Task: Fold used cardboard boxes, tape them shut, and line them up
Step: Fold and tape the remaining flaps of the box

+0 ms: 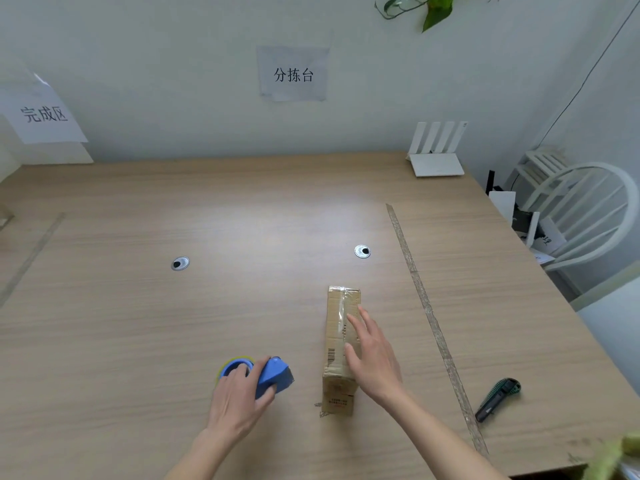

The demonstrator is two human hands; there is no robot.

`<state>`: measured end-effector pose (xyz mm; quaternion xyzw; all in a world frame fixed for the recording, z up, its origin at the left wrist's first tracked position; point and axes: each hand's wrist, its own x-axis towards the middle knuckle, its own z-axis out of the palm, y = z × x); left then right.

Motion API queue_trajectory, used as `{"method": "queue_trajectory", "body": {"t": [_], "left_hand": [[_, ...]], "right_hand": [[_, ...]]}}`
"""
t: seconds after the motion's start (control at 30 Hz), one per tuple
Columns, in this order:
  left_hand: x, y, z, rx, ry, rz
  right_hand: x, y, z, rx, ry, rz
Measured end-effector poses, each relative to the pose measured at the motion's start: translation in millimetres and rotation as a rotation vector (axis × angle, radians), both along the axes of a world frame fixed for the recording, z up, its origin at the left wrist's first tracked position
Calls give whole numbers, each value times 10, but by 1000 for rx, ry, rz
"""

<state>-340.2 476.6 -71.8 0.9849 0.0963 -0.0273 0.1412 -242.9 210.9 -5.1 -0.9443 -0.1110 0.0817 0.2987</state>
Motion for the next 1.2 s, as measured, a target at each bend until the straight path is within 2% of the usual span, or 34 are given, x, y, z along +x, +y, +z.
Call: {"method": "queue_trajectory", "body": {"t": [0.1, 0.23, 0.4, 0.57, 0.67, 0.77, 0.87, 1.0, 1.1, 1.2], "left_hand": [[121, 16, 417, -12, -103, -98], [232, 68, 1004, -20, -158, -206], [420, 144, 1606, 15, -276, -310], [562, 207, 1971, 9, -309, -320], [577, 179, 2132, -45, -299, -318], [572, 152, 2167, -111, -243, -272], [581, 83, 2060, -27, -187, -342], [539, 137, 1743, -35, -57, -375], [416, 136, 1557, -36, 72, -409], [394, -59, 1461, -7, 109, -463]], "right_hand": [[80, 198, 268, 8, 15, 79], [177, 449, 642, 163, 277, 177], [263, 667, 1011, 341, 420, 199], [334, 737, 1359, 419, 188, 129], [339, 706, 1547, 436, 135, 95], [303, 656, 1565, 400, 126, 62], [130, 602, 1417, 385, 152, 23], [-101, 307, 1162, 382, 137, -127], [-257, -7, 928, 383, 261, -163], [-409, -170, 720, 426, 385, -252]]}}
